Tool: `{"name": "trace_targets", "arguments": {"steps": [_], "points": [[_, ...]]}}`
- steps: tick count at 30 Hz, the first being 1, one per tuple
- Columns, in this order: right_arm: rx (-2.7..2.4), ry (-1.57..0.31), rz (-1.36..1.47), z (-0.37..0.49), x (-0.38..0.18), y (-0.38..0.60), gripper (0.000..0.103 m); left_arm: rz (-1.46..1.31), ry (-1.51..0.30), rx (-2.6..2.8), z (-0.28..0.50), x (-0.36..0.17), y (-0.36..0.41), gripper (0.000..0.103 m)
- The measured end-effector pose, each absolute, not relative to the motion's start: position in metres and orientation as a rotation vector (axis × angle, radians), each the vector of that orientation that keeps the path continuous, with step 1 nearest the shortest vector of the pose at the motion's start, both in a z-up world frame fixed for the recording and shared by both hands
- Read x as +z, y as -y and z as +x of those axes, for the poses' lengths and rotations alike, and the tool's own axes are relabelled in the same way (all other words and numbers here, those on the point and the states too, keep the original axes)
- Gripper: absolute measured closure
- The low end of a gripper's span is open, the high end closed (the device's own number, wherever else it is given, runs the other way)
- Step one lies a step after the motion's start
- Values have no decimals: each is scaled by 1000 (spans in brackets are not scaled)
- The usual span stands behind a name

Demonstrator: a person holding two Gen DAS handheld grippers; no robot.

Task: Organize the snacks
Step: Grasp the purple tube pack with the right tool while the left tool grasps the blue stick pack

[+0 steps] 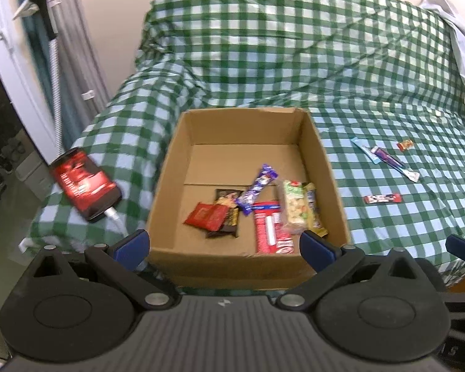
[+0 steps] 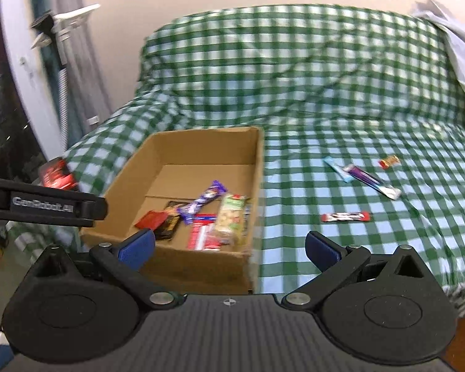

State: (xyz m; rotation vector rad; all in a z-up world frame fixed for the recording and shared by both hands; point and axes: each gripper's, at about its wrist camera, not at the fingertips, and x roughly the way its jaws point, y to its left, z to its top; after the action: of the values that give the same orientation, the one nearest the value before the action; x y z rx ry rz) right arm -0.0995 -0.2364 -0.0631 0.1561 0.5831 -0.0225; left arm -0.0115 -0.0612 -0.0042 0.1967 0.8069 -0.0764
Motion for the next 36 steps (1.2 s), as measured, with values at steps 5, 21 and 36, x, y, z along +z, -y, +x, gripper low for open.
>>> {"name": "trace_targets", "arguments": {"steps": [5,21,36], "points": [[-129,-581,206,-87,-72,287,1,215,-816,-119,17,-1,102,0],[-310,-668,150,86,-162,492,1,294,-939,-173,145,-42,240,0],[-131,-683,32,222,-261,542,66,279,-1040,-171,268,-126,333,0]]}}
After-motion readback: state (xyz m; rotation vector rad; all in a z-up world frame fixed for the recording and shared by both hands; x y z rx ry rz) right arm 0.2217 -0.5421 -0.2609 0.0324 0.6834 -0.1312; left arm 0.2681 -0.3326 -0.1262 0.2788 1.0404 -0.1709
